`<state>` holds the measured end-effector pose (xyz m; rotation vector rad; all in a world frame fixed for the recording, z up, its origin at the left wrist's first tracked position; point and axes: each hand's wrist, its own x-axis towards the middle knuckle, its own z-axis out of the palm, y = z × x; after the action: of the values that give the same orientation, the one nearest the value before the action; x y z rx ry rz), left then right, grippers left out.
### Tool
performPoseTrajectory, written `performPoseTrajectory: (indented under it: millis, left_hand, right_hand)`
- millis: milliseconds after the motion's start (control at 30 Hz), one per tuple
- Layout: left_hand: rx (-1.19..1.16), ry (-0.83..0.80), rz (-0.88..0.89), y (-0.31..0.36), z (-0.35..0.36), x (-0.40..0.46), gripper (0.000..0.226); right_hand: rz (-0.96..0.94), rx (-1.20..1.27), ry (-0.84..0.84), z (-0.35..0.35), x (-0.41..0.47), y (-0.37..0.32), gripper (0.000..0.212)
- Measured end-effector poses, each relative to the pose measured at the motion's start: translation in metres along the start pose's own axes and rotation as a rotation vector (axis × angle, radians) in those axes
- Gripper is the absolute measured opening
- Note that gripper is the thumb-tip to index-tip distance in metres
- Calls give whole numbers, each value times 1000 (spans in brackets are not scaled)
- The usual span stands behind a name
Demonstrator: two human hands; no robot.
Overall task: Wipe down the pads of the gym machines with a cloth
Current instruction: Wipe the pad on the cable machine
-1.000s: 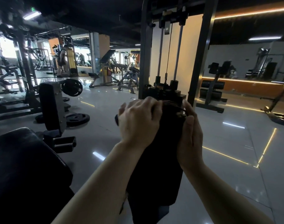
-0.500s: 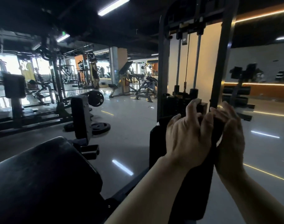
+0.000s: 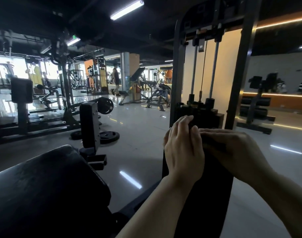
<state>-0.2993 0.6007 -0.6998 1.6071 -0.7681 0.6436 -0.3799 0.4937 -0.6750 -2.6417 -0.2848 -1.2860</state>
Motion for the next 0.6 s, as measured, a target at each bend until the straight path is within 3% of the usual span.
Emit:
performPoseTrajectory:
  millis: [167,367,600]
  left_hand:
    - [2,-13,48,-4,0,-6,56]
    - [19,57,103,-9,5,-6,48]
    - [24,98,130,-12,8,-6,45]
  right_hand:
    - [132,99,186,14,-23,3,42]
    - [237,32,363,45,-56,4,58]
    - [271,-10,482,65,-80,-1,50]
